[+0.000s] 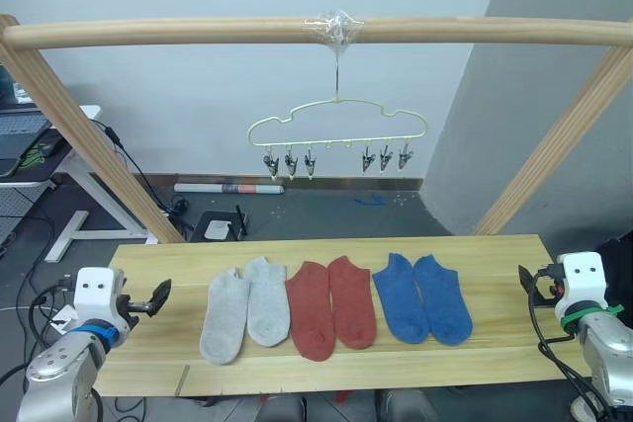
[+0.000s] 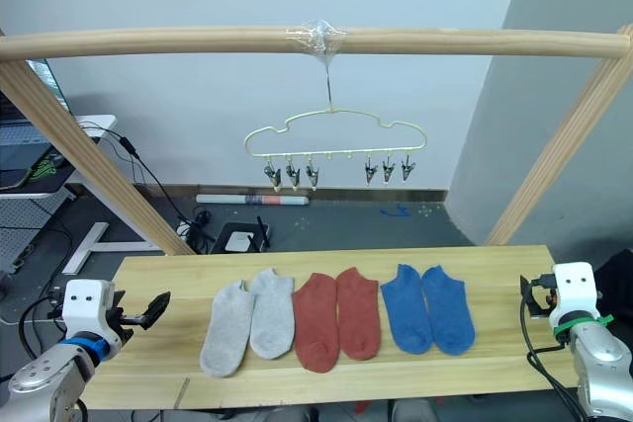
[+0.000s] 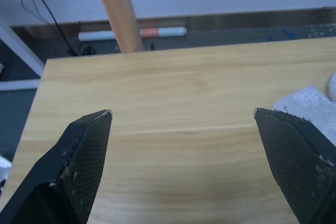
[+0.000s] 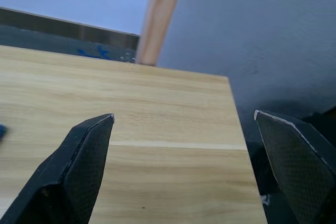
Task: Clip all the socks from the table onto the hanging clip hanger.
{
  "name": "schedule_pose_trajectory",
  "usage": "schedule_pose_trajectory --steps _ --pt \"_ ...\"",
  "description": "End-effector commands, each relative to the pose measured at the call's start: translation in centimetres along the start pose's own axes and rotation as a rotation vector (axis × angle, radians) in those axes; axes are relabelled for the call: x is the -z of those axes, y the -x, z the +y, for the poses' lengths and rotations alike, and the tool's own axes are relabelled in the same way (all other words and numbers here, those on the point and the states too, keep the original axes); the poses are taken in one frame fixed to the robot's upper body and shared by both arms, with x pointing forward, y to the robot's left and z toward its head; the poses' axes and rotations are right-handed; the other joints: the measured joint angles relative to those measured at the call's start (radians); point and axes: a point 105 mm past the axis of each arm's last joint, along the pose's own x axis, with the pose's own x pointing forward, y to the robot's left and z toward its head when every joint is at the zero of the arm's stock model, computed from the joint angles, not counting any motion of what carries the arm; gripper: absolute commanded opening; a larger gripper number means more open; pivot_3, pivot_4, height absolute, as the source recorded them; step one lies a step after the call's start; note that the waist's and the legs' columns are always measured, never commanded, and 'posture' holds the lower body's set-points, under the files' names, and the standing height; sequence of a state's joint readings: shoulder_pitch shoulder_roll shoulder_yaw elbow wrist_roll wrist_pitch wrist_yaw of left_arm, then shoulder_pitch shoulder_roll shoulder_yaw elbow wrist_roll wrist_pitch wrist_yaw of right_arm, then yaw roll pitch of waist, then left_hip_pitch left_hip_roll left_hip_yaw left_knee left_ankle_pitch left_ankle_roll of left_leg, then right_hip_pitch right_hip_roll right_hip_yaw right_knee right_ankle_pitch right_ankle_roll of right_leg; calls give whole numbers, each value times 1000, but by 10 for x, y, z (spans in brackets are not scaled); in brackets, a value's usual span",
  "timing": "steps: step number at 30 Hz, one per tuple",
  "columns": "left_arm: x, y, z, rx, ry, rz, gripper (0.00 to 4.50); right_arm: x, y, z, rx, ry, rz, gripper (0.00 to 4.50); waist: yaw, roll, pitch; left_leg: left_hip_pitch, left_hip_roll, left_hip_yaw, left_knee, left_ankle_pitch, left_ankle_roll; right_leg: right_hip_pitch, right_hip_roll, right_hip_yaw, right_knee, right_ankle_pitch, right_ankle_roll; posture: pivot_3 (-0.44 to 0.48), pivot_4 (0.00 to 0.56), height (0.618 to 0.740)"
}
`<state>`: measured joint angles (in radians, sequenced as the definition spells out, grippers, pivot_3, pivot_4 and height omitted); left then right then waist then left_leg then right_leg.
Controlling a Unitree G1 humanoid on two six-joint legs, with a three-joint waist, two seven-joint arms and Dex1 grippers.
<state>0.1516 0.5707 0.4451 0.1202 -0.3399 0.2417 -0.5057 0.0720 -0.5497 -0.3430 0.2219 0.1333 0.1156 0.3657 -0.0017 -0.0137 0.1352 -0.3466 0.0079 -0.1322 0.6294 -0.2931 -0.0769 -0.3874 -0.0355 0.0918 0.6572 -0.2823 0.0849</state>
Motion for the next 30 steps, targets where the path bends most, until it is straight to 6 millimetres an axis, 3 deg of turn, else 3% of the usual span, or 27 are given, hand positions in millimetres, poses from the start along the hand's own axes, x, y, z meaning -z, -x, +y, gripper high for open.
schedule_pose_trajectory --steps 1,5,8,11,18,25,30 --pt "-72 3 -39 154 -105 -199 4476 -39 -4 0 -69 29 -112 4500 3 -1 0 0 0 0 0 0 0 0 0 0 0 0 0 119 110 740" --pt "-95 -4 -84 271 -90 -260 4315 -73 -11 26 -203 33 -191 4500 1 2 1 1 0 1 1 0 0 2 0 1 0 1 1 110 112 740" --pt "-108 -9 -100 296 -70 -305 3697 -88 -12 40 -273 28 -222 4500 0 3 1 2 0 0 1 0 0 2 1 0 0 2 1 108 112 740" --pt "-127 -20 -125 289 -90 -372 2821 -120 -10 69 -387 31 -300 4500 0 2 2 0 0 0 1 0 0 1 1 0 0 2 1 100 117 740" --pt "-136 -43 -157 257 -18 -419 2821 -165 6 129 -633 32 -401 4500 2 2 2 0 0 -1 1 1 -1 1 1 0 -1 2 1 78 121 740" --pt "-151 -66 -157 124 18 -497 2821 -202 32 179 -892 45 -489 4500 1 0 3 -1 0 -1 2 1 -1 0 1 -1 -1 2 1 61 129 740" --pt "-161 -75 -162 127 36 -533 2821 -215 42 198 -962 33 -508 4500 1 -1 4 -1 0 -2 2 1 -1 0 1 -1 -1 2 1 55 135 740"
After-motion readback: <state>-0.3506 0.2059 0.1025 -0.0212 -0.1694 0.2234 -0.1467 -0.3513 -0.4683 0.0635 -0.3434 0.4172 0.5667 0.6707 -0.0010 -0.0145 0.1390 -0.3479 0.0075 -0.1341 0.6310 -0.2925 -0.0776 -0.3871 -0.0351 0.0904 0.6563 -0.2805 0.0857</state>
